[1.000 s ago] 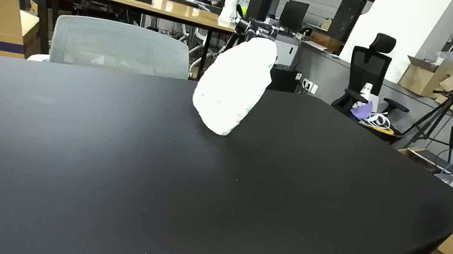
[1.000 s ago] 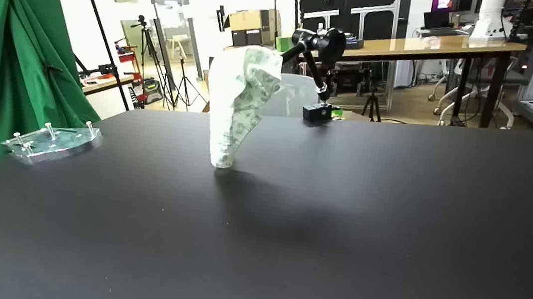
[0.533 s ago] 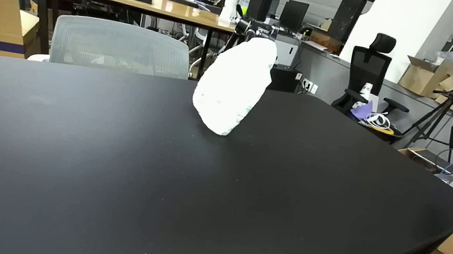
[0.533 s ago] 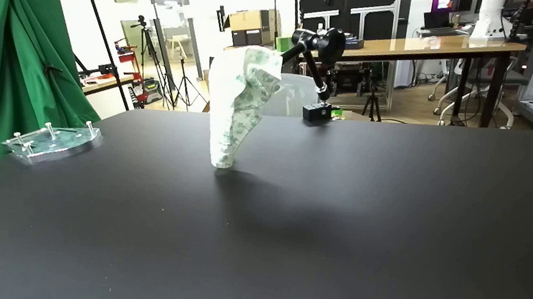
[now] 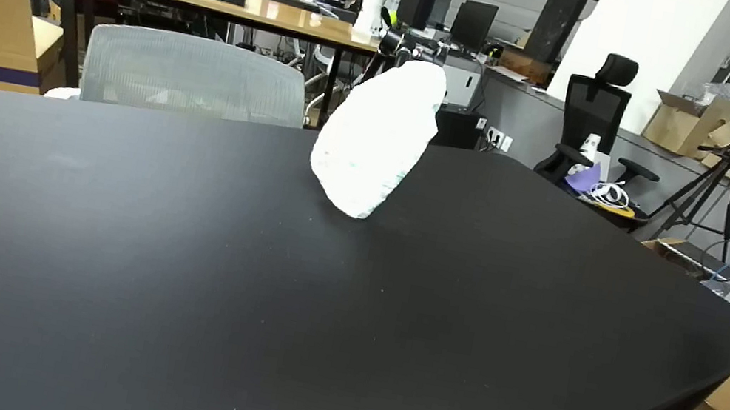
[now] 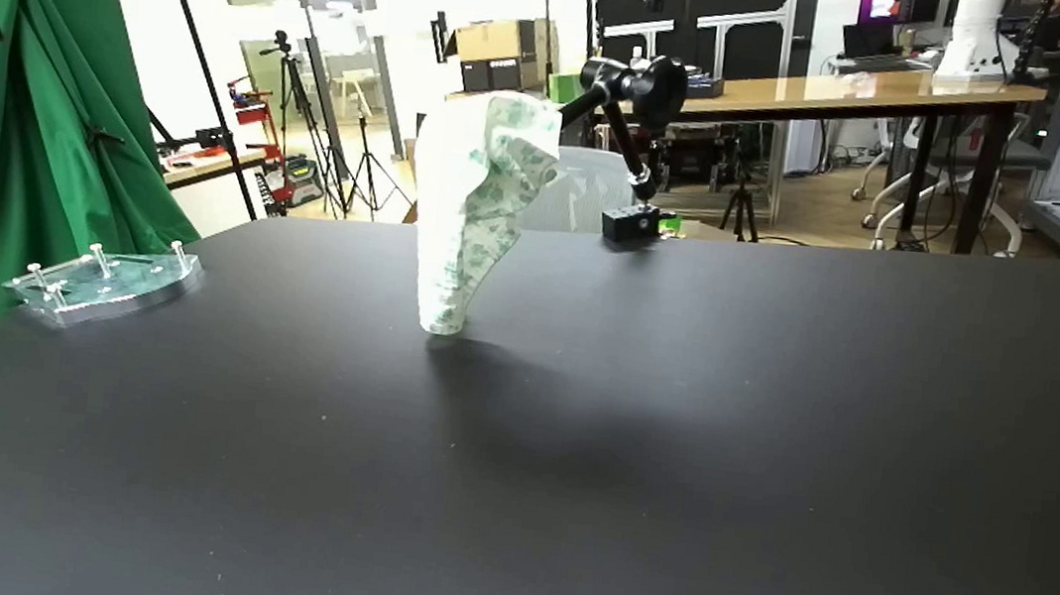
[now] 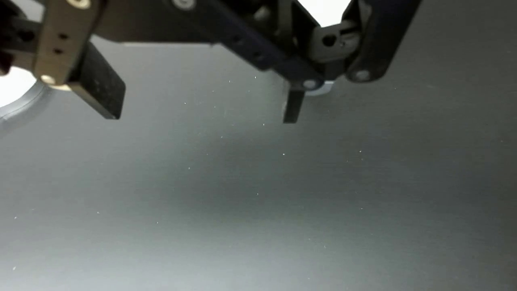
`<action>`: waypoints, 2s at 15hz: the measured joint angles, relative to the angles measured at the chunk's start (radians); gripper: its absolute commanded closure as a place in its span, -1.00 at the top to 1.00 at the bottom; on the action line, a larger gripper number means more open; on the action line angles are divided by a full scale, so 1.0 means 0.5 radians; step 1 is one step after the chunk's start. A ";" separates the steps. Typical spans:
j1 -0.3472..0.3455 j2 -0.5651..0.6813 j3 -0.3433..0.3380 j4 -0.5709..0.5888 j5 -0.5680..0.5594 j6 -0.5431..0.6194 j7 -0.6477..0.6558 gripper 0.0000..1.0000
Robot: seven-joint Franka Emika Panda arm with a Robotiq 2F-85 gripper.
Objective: Put the cloth on the table
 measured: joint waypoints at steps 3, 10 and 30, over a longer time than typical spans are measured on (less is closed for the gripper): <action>-0.043 0.015 -0.080 0.004 -0.101 0.065 -0.107 1.00; -0.104 0.205 -0.454 0.156 -0.371 0.087 -0.938 1.00; -0.174 0.745 -0.906 0.577 -0.371 0.380 -1.673 1.00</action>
